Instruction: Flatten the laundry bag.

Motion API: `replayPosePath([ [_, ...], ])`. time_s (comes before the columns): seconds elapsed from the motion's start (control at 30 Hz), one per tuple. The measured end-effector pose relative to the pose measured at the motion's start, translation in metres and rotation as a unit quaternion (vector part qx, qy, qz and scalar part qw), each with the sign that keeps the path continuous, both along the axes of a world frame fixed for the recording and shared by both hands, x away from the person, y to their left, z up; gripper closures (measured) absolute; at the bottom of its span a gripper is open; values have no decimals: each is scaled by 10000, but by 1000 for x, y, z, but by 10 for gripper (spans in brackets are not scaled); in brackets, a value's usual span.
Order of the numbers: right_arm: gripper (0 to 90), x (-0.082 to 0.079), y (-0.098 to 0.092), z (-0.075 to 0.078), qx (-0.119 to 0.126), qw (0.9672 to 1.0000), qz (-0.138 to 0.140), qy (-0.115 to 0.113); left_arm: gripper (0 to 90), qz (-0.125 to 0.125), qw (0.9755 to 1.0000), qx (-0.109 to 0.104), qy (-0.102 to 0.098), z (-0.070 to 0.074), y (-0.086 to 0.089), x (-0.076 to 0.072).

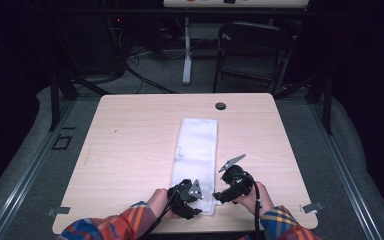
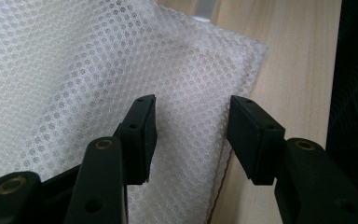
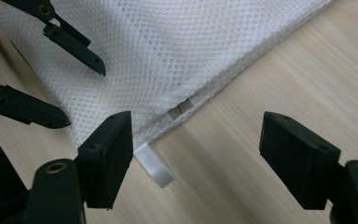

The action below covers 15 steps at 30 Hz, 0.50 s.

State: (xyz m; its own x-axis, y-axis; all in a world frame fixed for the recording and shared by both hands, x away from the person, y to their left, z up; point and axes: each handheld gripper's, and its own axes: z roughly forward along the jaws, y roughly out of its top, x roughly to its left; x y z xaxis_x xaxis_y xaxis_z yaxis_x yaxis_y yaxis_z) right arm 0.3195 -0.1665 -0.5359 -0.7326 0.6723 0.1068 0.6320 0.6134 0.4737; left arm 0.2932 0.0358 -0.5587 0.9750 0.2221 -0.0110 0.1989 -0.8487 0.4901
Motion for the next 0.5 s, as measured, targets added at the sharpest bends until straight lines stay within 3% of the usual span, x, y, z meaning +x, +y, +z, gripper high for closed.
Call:
replayPosePath([
  [0.3, 309, 0, 1, -2, -53, 10000, -12, -22, 654, 76, 9999, -143, -12, -1, 4, 6],
  [0.5, 402, 0, 2, -3, -87, 10000, -4, 3, 787, 206, 9995, -236, 11, -2, 7, 10],
])
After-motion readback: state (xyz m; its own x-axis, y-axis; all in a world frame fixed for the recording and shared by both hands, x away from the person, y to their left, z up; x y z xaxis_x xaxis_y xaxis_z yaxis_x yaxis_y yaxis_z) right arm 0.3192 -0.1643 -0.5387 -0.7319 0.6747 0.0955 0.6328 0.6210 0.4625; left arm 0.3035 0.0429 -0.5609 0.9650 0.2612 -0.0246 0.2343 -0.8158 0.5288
